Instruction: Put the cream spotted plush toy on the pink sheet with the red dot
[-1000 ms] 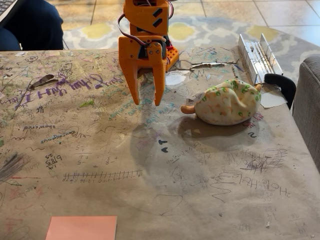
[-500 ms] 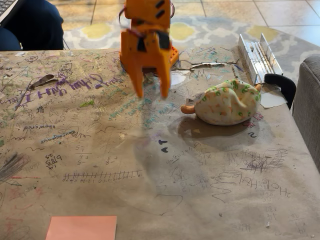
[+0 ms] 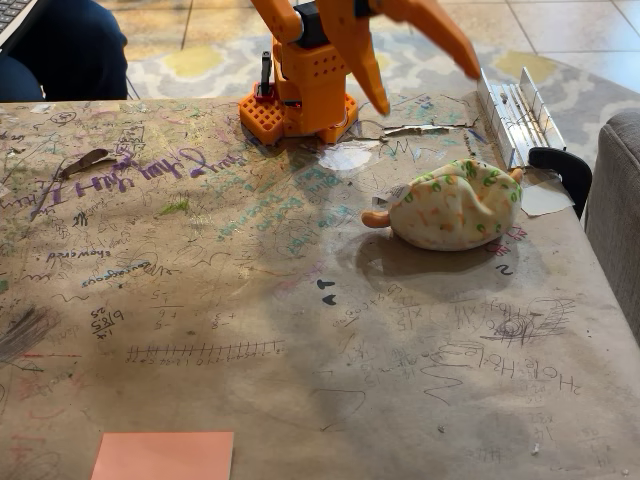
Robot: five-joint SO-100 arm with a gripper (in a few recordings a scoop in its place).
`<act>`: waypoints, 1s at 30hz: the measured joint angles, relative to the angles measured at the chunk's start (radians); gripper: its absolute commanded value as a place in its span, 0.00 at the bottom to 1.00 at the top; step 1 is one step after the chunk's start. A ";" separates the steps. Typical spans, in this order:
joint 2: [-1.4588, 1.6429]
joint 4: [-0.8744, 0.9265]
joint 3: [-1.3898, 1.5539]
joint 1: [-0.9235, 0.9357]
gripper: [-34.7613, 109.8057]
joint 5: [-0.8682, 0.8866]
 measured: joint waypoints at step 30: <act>-0.959 -0.161 -0.275 -0.043 0.24 0.075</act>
